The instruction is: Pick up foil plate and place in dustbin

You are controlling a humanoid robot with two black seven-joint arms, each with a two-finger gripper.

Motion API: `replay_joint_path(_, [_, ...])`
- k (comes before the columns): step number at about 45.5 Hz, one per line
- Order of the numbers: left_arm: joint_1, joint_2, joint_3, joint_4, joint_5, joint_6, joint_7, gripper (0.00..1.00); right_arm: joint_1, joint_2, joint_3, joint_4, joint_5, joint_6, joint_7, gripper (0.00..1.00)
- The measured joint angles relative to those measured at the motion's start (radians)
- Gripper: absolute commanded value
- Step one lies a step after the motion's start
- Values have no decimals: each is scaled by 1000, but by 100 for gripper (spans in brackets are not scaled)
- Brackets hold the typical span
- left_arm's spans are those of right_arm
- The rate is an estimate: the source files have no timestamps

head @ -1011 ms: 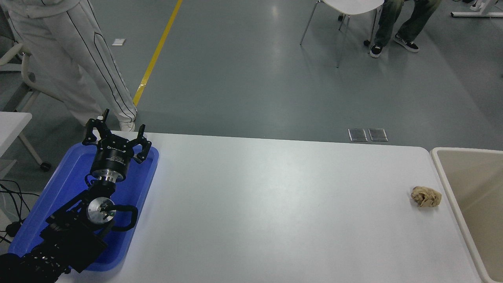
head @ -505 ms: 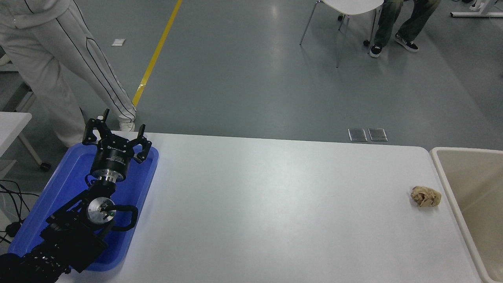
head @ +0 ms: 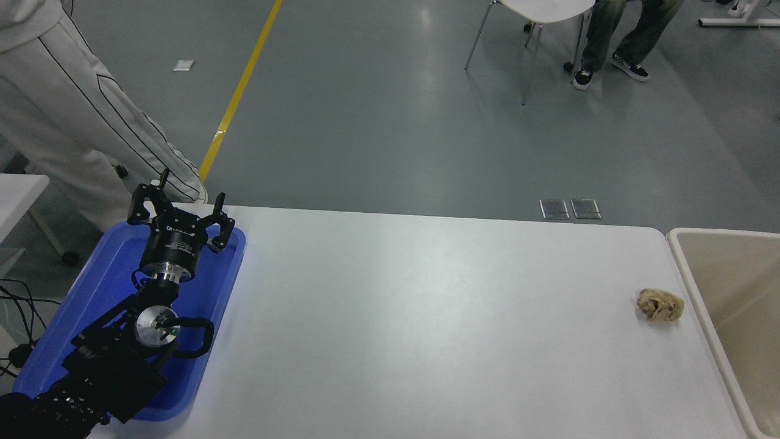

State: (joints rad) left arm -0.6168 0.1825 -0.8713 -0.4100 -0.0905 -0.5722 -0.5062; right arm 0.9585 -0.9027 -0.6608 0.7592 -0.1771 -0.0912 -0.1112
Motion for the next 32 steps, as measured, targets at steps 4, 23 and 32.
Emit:
replay_joint_path(4, [0,0,0,0,0,0,0,100,92,-21,-80,97,-22,16,-1,100])
replay_joint_path(23, [0,0,0,0,0,0,0,100,534,-13,-470,372,-98,267,-1,100])
replay_joint_path(32, [0,0,0,0,0,0,0,100,722,58,-614,405,-106,525,-1,100])
